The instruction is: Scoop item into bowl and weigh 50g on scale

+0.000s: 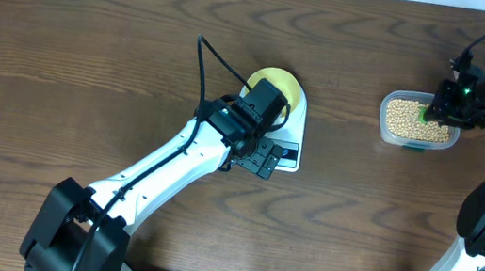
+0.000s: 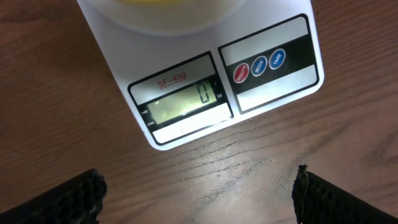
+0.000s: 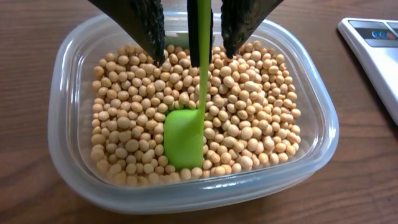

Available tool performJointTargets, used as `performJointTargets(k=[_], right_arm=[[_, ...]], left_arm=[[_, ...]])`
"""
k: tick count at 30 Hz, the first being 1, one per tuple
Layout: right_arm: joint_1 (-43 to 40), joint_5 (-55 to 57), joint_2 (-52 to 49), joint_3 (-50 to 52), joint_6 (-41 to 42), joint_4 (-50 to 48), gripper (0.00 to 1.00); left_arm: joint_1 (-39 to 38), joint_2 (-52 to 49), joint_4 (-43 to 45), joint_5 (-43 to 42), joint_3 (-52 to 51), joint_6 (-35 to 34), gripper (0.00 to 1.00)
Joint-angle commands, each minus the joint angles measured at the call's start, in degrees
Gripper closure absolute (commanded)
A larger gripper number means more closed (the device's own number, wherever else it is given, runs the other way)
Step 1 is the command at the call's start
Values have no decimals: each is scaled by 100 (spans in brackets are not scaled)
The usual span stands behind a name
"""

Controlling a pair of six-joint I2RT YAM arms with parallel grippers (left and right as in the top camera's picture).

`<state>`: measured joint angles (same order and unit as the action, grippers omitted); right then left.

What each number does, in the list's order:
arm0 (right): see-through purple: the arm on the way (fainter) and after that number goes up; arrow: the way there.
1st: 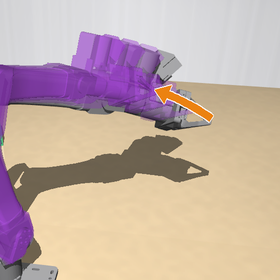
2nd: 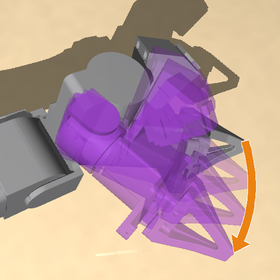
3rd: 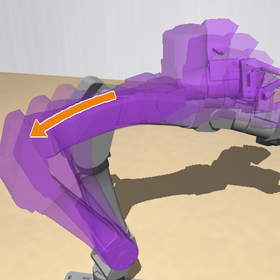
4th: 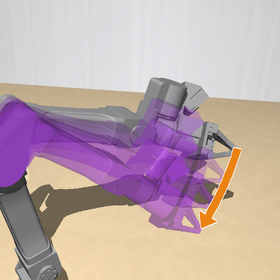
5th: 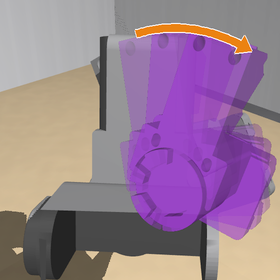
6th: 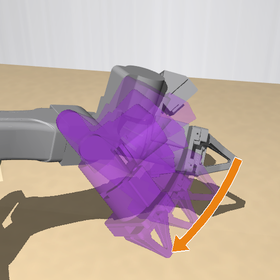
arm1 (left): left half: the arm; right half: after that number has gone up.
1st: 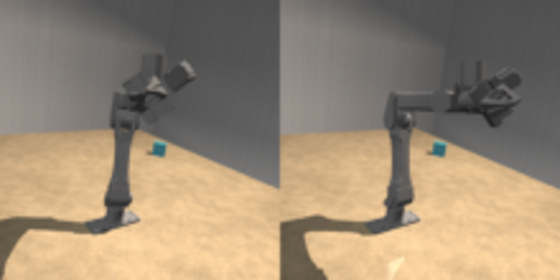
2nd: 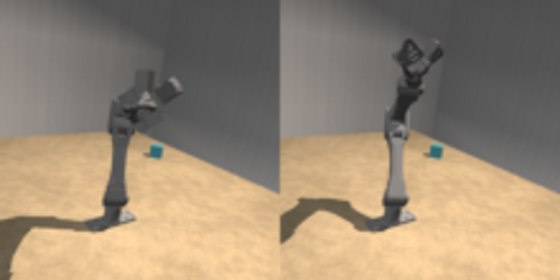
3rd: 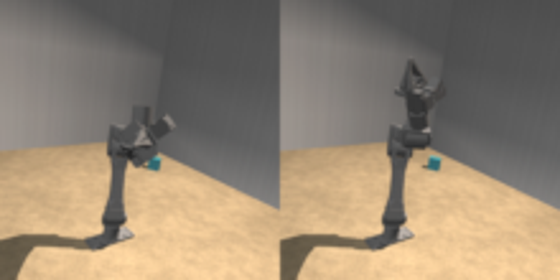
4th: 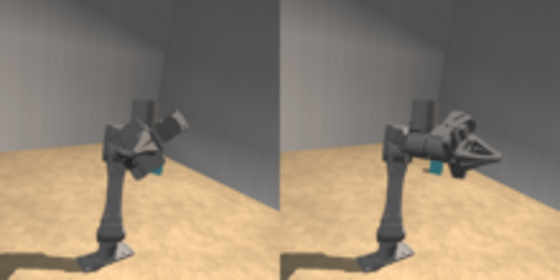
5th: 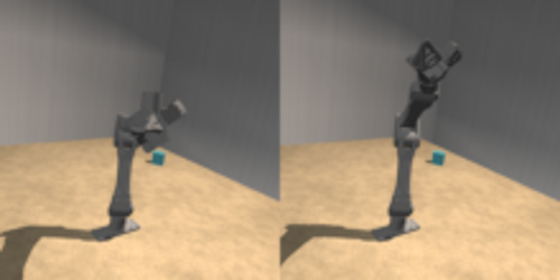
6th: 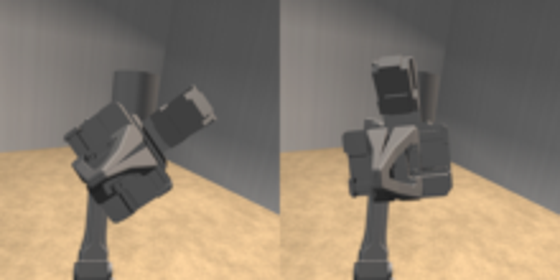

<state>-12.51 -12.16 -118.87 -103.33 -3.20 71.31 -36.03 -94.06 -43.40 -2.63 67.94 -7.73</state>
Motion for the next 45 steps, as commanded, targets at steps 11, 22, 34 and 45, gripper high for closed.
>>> performJointTargets(k=[11,22,34,45], right_arm=[[105,24,-31,140,-13,-236,96],[52,52,-31,146,-9,-350,99],[-282,-1320,-35,188,-428,-428,99],[-531,-2072,-323,199,-638,-350,99]], left_arm=[[-7,-13,-2,74,-13,-52,2],[-7,-13,-2,72,-13,-52,2],[-7,-13,-2,72,-13,-52,2],[-7,-13,-2,72,-13,-52,2]])
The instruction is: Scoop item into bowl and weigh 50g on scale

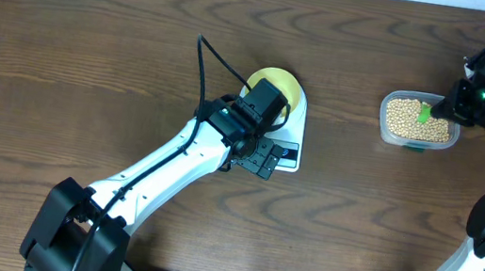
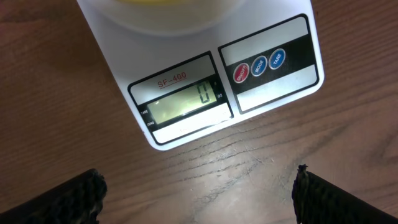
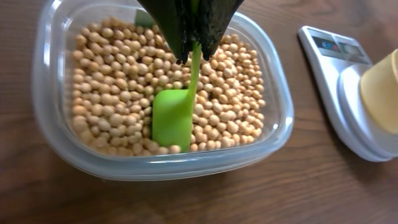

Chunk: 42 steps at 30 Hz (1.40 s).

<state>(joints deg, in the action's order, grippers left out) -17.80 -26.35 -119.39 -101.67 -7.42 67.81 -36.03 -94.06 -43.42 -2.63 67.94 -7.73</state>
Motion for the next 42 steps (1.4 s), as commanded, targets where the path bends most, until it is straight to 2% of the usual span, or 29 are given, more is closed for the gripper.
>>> performJointTargets(k=[1,10,15,18,42], right_arm=[[-9,-721,-337,33,-234,13,99],[-334,-1104,-459,33,-264,229,99],[-664,-2203,-461,33,-601,382,99],[-776,-2428,-463,33,-616,439,99],[-1462,-2531,-463,33,-920,1021,99]], left_arm=[[-7,-13,0,72,-13,-52,2],[-7,-13,0,74,-13,-52,2],[-4,-13,0,74,-13,-52,2],[-7,-13,0,72,-13,-52,2],[-7,-13,0,74,-13,-52,2]])
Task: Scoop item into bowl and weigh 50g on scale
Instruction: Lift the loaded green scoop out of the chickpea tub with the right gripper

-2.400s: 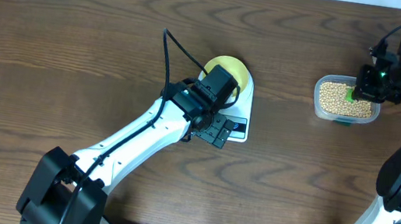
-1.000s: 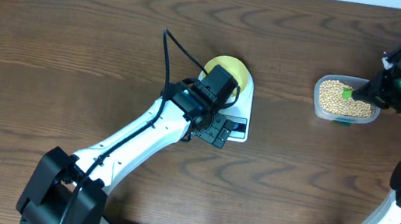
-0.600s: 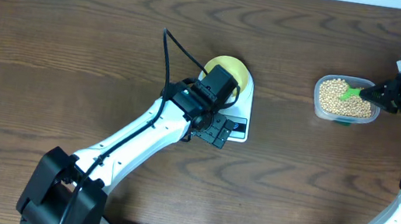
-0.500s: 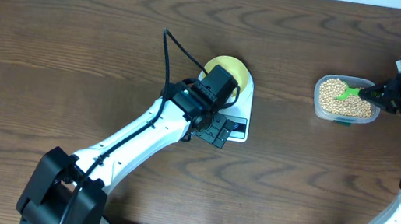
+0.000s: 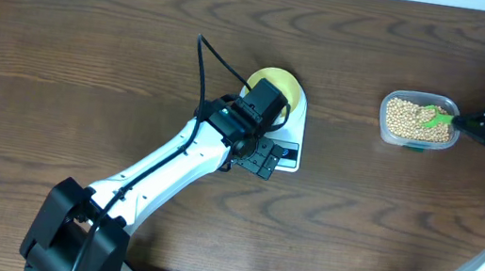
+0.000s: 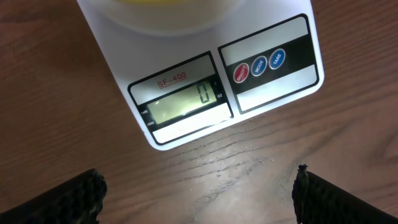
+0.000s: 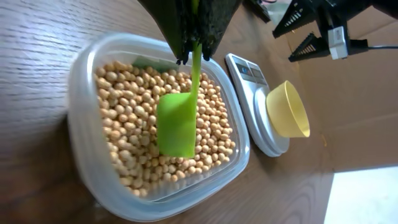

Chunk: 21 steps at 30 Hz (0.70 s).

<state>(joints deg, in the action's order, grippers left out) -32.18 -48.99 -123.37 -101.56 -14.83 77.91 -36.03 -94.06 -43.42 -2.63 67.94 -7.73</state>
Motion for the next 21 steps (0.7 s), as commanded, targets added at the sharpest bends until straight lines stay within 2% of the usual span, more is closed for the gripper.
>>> performJointTargets(k=[1,21], right_arm=[[-24,-323,-66,22,-227,13,99],[-208,-994,-66,22,-562,267,99]], left_arm=[[-7,-13,0,72,-13,-52,2],[-7,-13,0,74,-13,-52,2]])
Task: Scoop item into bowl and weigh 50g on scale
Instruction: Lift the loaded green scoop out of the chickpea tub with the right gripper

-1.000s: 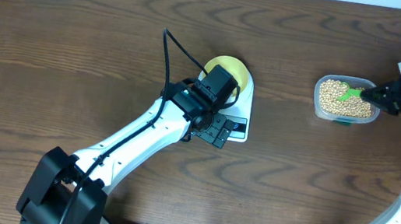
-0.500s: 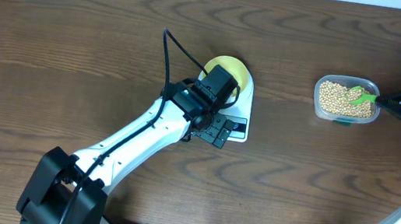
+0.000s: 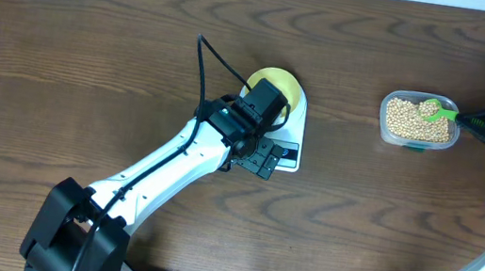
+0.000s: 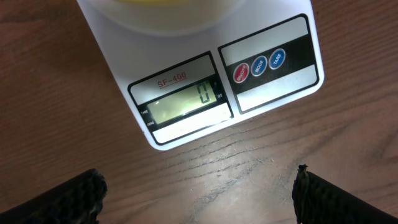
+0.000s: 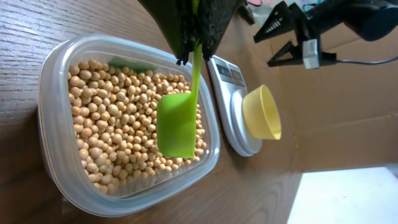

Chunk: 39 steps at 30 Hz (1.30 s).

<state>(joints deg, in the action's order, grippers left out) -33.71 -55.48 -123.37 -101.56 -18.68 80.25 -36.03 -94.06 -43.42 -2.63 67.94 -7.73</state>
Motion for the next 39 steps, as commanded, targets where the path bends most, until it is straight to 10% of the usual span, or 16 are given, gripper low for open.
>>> performJointTargets(k=[1,39], right_arm=[[-55,-358,-66,22,-179,37,99],[20,-1864,-66,22,-1167,763,99]], left_arm=[[-7,-13,0,74,-13,-52,2],[-7,-13,0,72,-13,-52,2]])
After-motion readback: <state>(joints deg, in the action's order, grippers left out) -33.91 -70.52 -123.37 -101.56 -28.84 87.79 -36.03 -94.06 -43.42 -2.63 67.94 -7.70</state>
